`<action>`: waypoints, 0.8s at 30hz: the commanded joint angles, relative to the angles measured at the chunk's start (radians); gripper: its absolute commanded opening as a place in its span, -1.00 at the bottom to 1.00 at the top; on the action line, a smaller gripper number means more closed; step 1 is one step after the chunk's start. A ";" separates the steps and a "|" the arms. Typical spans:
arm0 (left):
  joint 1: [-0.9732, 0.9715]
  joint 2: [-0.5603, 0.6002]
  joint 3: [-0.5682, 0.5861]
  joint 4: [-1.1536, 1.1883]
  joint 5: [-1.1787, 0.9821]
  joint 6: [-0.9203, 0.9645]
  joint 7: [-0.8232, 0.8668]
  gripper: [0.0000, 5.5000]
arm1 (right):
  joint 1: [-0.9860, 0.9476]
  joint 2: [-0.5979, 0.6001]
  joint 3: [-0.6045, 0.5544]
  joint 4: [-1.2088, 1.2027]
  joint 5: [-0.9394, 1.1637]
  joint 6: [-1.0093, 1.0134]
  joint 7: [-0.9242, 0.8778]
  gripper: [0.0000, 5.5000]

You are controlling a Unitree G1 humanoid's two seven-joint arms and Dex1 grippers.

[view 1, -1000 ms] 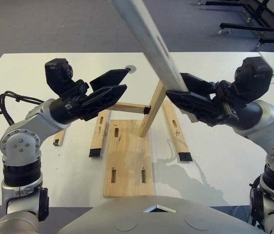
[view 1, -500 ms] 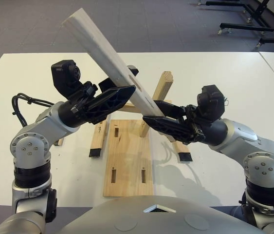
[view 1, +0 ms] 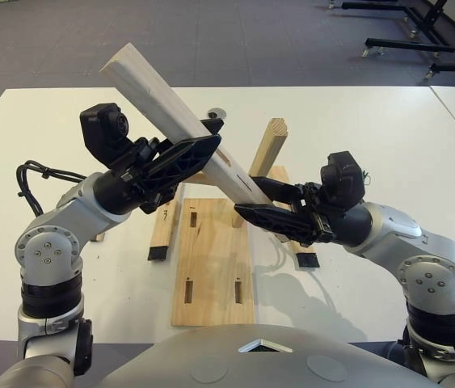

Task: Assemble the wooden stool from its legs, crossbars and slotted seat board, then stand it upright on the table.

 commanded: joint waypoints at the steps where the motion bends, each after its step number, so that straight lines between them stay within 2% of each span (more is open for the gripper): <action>1: 0.010 0.005 0.001 -0.002 -0.036 0.009 -0.016 -0.23 | -0.001 -0.016 -0.013 0.004 -0.051 -0.033 0.023 -0.27; 8: 0.013 -0.003 0.002 0.001 -0.031 0.001 -0.012 -0.23 | -0.018 -0.006 -0.014 0.035 -0.113 -0.038 -0.008 -0.27; 9: 0.014 -0.004 0.002 0.003 -0.028 0.000 -0.012 -0.23 | -0.022 -0.002 -0.023 0.044 -0.095 -0.035 -0.015 -0.13; 15: 0.033 0.036 0.041 0.002 0.047 -0.019 -0.042 -0.25 | 0.004 -0.081 -0.072 0.042 -0.035 0.007 0.040 0.27; 17: 0.053 0.068 0.072 0.002 0.074 -0.021 -0.074 -0.26 | 0.033 -0.130 -0.127 0.050 -0.010 0.016 0.075 0.43; 22: 0.168 0.225 0.210 0.022 0.133 -0.002 -0.264 -0.26 | -0.027 -0.219 -0.497 0.183 0.350 -0.015 0.050 0.76; 24: 0.185 0.245 0.231 0.038 0.209 -0.048 -0.323 -0.26 | -0.060 -0.239 -0.532 0.211 0.385 -0.018 0.029 0.88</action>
